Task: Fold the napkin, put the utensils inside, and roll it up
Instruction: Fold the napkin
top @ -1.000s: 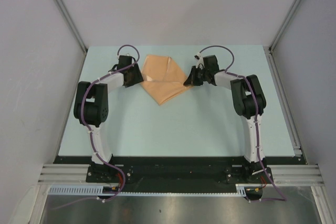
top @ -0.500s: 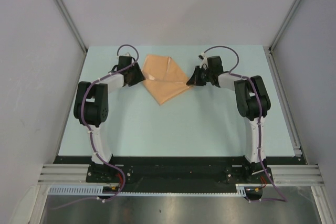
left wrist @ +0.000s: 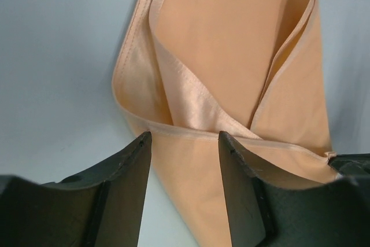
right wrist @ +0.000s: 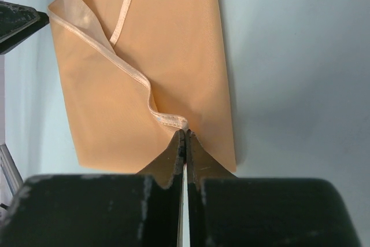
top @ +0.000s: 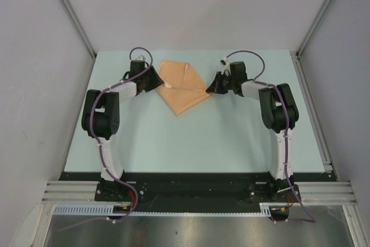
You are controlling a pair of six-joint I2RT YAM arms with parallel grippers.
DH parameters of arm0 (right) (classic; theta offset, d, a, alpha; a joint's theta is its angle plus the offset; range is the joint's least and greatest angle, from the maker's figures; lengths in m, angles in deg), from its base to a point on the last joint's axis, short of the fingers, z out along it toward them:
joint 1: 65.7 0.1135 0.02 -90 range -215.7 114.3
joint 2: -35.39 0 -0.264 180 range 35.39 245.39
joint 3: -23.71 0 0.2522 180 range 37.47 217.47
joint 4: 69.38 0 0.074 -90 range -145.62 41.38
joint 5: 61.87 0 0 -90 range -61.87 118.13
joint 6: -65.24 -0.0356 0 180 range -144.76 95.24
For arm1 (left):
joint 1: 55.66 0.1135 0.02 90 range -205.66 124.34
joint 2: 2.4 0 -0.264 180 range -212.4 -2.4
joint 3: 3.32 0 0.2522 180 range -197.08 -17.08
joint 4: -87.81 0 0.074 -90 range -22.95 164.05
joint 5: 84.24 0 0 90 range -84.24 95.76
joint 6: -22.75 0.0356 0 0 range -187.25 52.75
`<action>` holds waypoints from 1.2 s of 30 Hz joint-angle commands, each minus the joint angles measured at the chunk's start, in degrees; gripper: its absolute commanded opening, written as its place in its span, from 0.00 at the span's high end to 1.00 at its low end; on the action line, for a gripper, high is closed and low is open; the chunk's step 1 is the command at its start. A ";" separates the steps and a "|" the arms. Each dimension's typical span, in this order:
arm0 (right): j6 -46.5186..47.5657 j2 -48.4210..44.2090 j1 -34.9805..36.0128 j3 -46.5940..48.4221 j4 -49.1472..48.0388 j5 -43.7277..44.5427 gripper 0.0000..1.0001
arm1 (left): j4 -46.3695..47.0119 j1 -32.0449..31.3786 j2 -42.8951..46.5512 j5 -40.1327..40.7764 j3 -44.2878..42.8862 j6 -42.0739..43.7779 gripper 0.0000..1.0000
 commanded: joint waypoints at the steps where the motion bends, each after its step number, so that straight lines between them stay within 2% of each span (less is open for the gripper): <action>1: -0.75 -1.94 -0.37 2.55 -2.45 -1.46 0.98 | 4.21 -0.10 -3.00 -3.72 -3.83 -1.35 0.46; 3: -0.48 -1.85 -0.28 3.08 -1.49 -1.72 0.86 | 4.73 -0.45 -3.80 -4.08 -5.06 -1.27 0.46; 4: -0.48 -2.02 -0.46 3.17 -1.31 -1.72 0.75 | 4.99 -0.54 -4.33 -4.17 -5.33 -1.27 0.46; 6: -0.05 -2.29 -0.81 3.00 -0.78 -1.72 0.62 | 5.69 -0.71 -4.77 -4.69 -6.12 -1.09 0.46; 7: 0.22 -2.72 -1.07 3.00 -0.52 -1.55 0.51 | 5.87 -0.80 -4.95 -5.30 -6.38 -1.09 0.46; 10: 1.80 -2.56 -1.77 3.17 0.71 -1.55 0.38 | 6.58 -1.15 -5.13 -6.10 -7.00 -0.92 0.46; 13: 3.29 -1.33 -2.47 5.10 3.26 -2.24 0.34 | 7.02 -1.59 -3.99 -6.10 -7.00 -0.83 0.46; 21: 4.70 2.71 -2.65 7.92 6.87 -6.99 0.36 | 5.88 -1.59 0.49 -5.49 -5.78 0.05 0.45; 29: 6.37 5.53 -2.04 9.85 10.99 -9.11 0.43 | 2.19 -1.68 6.29 -2.85 -3.75 1.46 0.40; 30: 6.37 5.53 -2.04 9.85 11.08 -9.02 0.45 | 1.66 -1.59 6.82 -2.59 -3.40 1.63 0.39; 36: 6.11 5.62 -1.78 9.59 12.31 -7.61 0.80 | 0.87 -1.59 11.92 -1.09 0.55 1.63 0.36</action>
